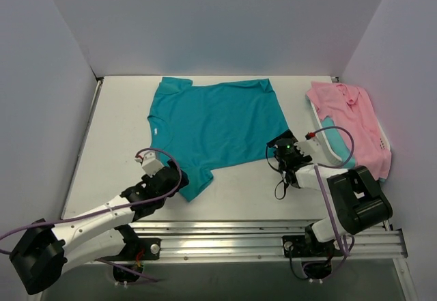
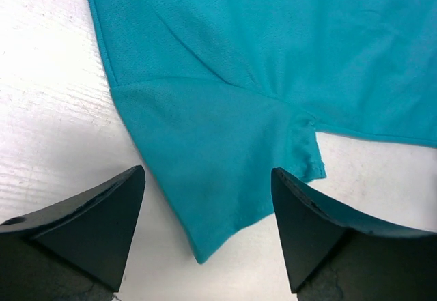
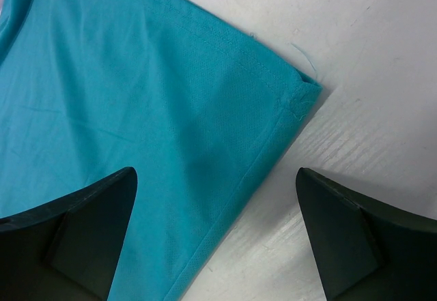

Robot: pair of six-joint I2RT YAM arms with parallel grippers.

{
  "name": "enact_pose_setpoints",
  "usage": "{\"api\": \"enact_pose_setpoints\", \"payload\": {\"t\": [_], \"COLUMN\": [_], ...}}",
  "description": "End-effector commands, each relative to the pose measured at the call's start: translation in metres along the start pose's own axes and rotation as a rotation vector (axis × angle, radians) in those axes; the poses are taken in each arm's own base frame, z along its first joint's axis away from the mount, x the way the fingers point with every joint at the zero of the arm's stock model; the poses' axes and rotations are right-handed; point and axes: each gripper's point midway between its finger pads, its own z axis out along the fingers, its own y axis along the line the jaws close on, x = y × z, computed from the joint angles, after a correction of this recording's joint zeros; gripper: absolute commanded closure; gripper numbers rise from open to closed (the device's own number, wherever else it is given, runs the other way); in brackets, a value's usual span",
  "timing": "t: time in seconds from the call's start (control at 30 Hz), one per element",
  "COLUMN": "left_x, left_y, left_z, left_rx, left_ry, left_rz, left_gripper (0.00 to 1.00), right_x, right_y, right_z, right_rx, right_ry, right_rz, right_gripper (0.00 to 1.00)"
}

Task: Fold and stack the t-shirts
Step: Flatten out the tshirt, then grap the side of the flattened tshirt closest away from the robot with both arms

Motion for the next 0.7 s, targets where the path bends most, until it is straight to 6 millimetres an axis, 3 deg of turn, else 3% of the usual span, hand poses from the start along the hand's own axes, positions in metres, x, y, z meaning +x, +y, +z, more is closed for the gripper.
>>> {"api": "enact_pose_setpoints", "payload": {"t": [0.0,0.07,0.4,0.67], "left_x": [-0.011,-0.007,0.045,0.086], "left_y": [0.003,0.001,0.001,0.000], "left_z": [-0.015,-0.019,-0.025,-0.028], "left_rx": [-0.024,0.003,0.028,0.006], "left_ry": [-0.009,0.014,0.143,0.144], "left_rz": [0.015,0.000,-0.058,-0.079], "left_gripper": [0.16,0.10,0.10,0.11], "right_x": [0.014,0.015,0.012,0.011], "right_y": [-0.026,-0.027,-0.030,-0.033], "right_z": [0.002,0.002,0.001,0.000], "right_rx": [0.084,0.086,0.095,0.101], "right_ry": [0.051,0.054,0.050,0.054], "right_rz": [-0.056,-0.061,-0.065,-0.058], "right_gripper": [0.02,0.02,0.02,0.02]}}
